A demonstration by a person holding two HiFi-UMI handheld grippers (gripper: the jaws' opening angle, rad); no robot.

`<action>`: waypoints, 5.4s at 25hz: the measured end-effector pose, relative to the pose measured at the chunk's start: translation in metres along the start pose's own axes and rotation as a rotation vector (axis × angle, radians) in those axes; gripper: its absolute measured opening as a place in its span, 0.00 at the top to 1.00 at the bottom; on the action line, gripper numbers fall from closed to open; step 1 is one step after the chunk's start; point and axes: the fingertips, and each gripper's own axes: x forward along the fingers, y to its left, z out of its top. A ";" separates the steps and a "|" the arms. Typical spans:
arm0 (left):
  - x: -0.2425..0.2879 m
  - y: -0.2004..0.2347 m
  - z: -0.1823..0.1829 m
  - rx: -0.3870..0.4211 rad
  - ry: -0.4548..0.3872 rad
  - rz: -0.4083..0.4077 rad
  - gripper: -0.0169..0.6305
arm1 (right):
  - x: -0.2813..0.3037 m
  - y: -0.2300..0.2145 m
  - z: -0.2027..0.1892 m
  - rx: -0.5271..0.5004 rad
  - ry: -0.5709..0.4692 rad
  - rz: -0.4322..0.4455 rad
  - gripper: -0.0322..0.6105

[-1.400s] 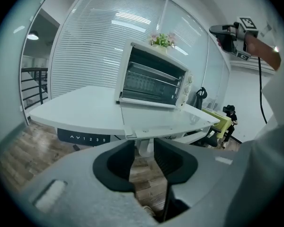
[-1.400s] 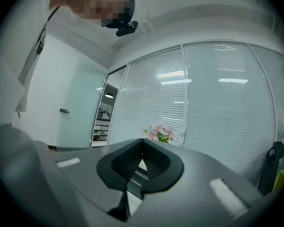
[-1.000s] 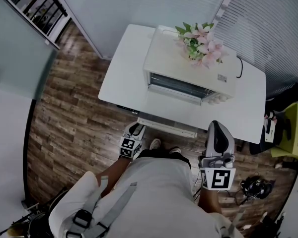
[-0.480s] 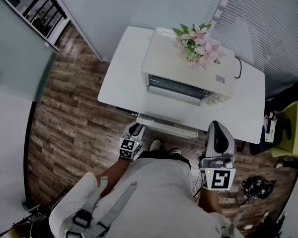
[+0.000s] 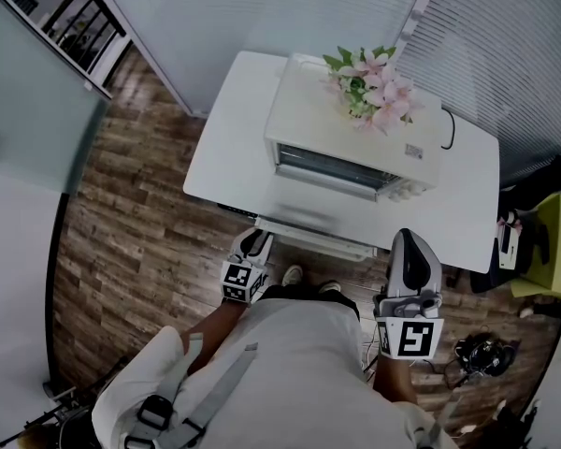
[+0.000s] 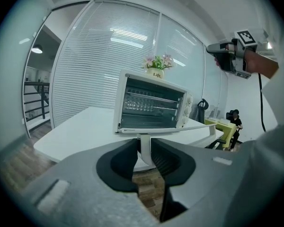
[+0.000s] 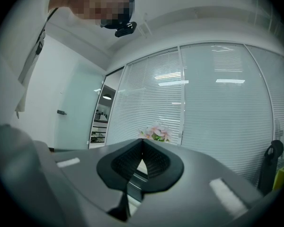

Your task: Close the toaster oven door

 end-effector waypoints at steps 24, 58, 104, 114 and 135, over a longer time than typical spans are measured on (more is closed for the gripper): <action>0.016 0.001 0.091 -0.004 -0.112 -0.009 0.83 | 0.001 -0.006 -0.001 0.006 -0.001 -0.019 0.94; 0.054 0.013 0.152 0.013 -0.145 -0.001 0.83 | 0.014 -0.015 -0.005 0.021 -0.002 -0.039 0.94; 0.094 0.027 0.192 0.010 -0.191 0.003 0.83 | 0.015 -0.022 -0.013 0.017 0.035 -0.055 0.94; 0.083 0.020 0.197 0.056 -0.200 -0.005 0.83 | 0.009 -0.024 -0.014 0.018 0.045 -0.068 0.94; 0.005 -0.050 0.239 0.093 -0.290 -0.135 0.85 | -0.001 -0.020 -0.008 0.006 0.042 -0.062 0.94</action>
